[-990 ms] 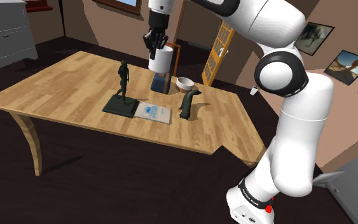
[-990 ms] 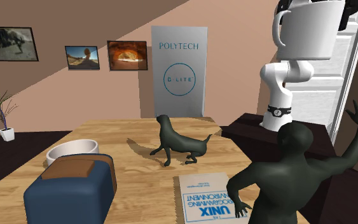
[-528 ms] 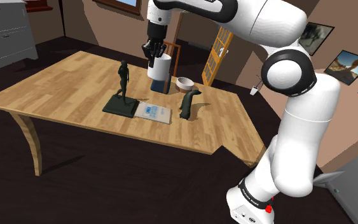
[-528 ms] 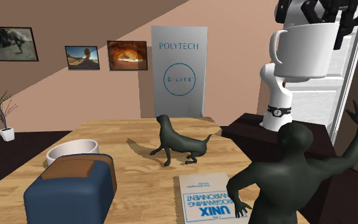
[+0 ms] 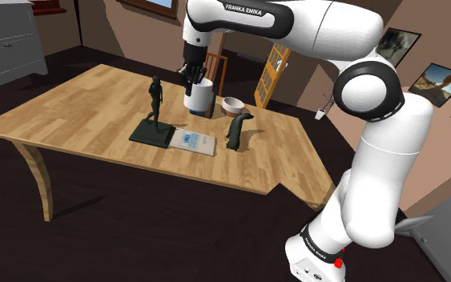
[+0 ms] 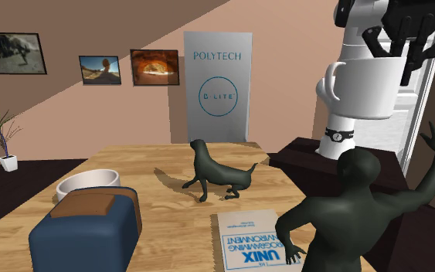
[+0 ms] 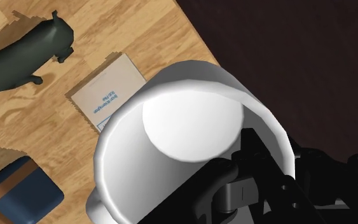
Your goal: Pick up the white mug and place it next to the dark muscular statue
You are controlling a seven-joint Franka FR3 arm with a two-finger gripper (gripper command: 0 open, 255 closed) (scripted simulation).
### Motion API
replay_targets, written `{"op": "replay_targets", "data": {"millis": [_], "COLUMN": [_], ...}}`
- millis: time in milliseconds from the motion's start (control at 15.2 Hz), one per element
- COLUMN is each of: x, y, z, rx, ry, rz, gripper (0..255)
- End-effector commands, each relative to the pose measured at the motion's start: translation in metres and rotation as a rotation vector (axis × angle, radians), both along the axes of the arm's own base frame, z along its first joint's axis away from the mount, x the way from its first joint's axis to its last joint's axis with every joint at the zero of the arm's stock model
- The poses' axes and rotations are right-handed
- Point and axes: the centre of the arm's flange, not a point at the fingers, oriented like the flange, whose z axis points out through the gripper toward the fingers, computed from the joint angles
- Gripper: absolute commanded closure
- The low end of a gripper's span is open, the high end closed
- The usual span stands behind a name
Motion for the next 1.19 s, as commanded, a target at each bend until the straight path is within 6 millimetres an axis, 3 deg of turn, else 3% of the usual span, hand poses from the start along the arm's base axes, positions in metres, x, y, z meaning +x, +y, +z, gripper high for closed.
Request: {"op": "replay_targets", "data": {"millis": [0, 1122], "x": [0.000, 0.000], "y": [0.000, 0.000], "z": [-0.011, -0.101], "rx": [0.000, 0.000], "ry": [-0.001, -0.001], "rz": [0.000, 0.000], "gripper": [255, 255]}}
